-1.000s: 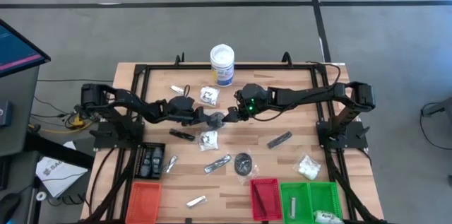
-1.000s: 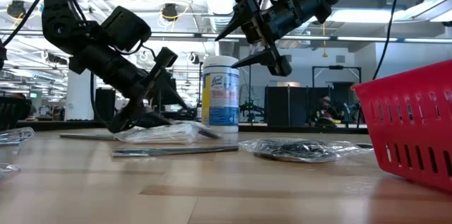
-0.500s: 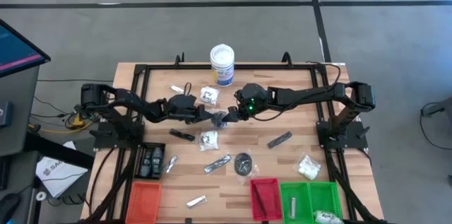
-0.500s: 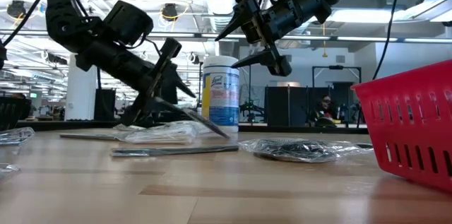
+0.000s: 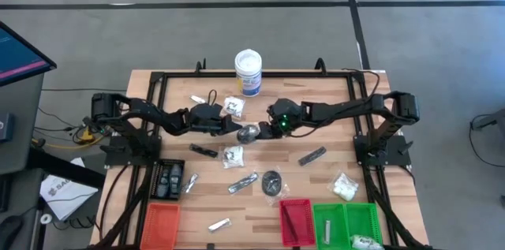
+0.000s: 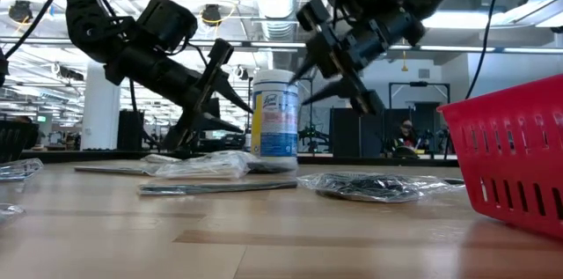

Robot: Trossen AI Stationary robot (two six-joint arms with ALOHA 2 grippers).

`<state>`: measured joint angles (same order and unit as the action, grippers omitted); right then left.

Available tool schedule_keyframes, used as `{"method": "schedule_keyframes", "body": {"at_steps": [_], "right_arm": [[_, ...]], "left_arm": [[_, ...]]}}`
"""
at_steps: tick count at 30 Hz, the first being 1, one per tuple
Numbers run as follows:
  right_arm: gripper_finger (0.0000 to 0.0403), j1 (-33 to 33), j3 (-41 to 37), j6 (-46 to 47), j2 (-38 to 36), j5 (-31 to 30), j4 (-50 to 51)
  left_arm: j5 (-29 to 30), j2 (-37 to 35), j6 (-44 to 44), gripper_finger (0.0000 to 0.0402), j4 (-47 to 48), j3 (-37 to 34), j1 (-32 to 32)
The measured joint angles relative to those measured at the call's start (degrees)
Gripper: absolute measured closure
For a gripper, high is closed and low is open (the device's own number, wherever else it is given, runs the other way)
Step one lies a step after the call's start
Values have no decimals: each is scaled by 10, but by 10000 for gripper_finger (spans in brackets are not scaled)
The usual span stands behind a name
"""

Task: Pick & Place Travel size toiletries
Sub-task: Put the black hairbrush into the orange bin

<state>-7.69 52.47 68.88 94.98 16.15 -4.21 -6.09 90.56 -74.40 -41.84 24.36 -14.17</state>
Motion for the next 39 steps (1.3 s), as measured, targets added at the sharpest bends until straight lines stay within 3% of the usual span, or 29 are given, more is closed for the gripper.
{"method": "schedule_keyframes", "body": {"at_steps": [4,13,18,26,39], "right_arm": [[327,2,-42,50,0,-10,-71],[396,0,-49,58,0,-85,2],[400,-12,-46,58,29,-94,5],[402,-5,5,60,109,-71,8],[402,-32,16,46,112,-90,53]], "left_arm": [[4,0,-39,261,33,0,0],[2,0,-53,286,114,0,1],[1,0,-56,284,150,0,0],[-1,-1,-55,244,173,1,0],[1,-1,-51,217,175,15,-10]]}}
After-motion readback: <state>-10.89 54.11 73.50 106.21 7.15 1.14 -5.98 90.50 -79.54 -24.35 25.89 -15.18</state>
